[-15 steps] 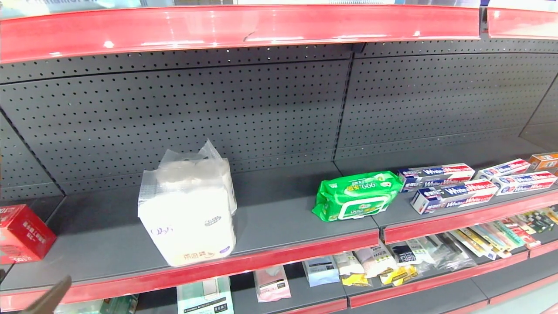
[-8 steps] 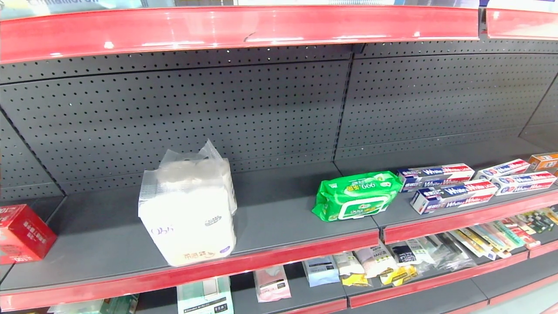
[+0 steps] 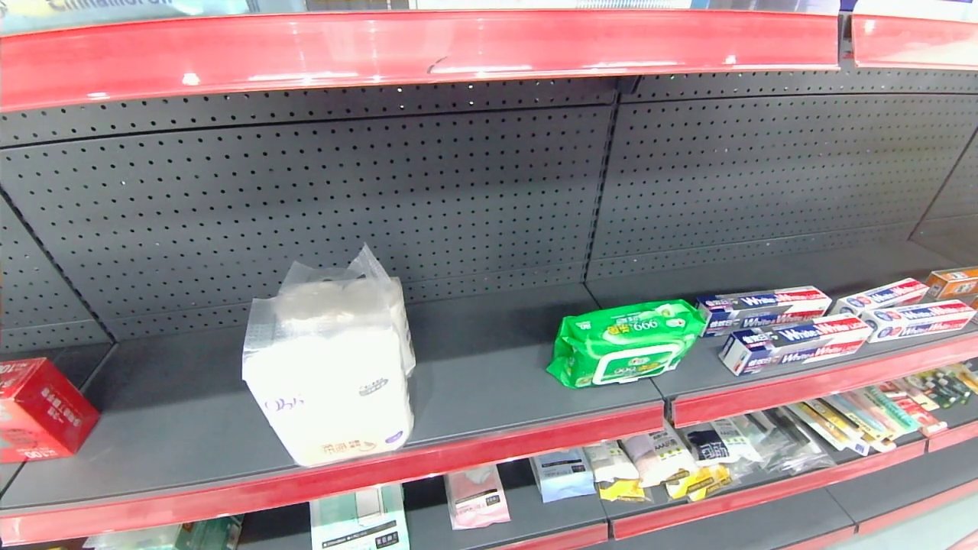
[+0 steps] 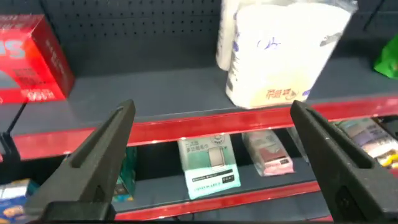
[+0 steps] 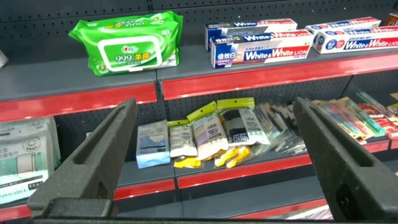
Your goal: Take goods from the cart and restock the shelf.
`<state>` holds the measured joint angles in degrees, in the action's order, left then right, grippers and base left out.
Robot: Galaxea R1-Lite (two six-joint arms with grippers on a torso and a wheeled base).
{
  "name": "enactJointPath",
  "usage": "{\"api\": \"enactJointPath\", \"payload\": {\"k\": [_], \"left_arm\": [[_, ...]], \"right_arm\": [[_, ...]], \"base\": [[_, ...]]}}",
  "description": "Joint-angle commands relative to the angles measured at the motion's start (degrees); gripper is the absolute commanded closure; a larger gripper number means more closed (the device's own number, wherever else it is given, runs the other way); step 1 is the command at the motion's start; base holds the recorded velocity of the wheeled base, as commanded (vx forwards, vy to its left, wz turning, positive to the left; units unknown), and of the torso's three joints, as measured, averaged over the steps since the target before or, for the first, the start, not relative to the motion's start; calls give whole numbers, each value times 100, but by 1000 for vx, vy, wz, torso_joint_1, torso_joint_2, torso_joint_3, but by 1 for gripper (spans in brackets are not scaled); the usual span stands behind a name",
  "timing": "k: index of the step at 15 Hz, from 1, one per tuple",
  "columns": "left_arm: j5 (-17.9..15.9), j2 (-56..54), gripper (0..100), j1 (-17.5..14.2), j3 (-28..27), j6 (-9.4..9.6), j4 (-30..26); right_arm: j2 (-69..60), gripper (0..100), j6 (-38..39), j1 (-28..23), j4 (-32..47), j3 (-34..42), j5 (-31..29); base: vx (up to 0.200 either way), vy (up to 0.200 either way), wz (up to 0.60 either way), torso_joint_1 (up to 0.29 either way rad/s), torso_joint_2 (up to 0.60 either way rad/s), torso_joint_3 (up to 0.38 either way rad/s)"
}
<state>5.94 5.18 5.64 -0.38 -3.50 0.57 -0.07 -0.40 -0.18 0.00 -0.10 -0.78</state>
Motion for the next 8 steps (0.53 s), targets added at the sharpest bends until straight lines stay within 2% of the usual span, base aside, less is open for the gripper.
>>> {"api": "enactJointPath", "payload": {"k": [1,2,3,8], "left_arm": [[-14,36,0,-2,38,16,-13],[-40,27,0,-2,38,130,-13],[-40,27,0,-2,38,139,-13],[-49,27,0,-2,38,130,-13]], "right_arm": [[7,0,-4,1,0,1,-1],[7,0,-4,1,-9,1,-1],[7,0,5,1,-9,1,-1],[7,0,5,1,-9,1,-1]], "base": [[0,0,0,0,0,0],[0,0,0,0,0,0],[0,0,0,0,0,0],[0,0,600,3,3,1]]}}
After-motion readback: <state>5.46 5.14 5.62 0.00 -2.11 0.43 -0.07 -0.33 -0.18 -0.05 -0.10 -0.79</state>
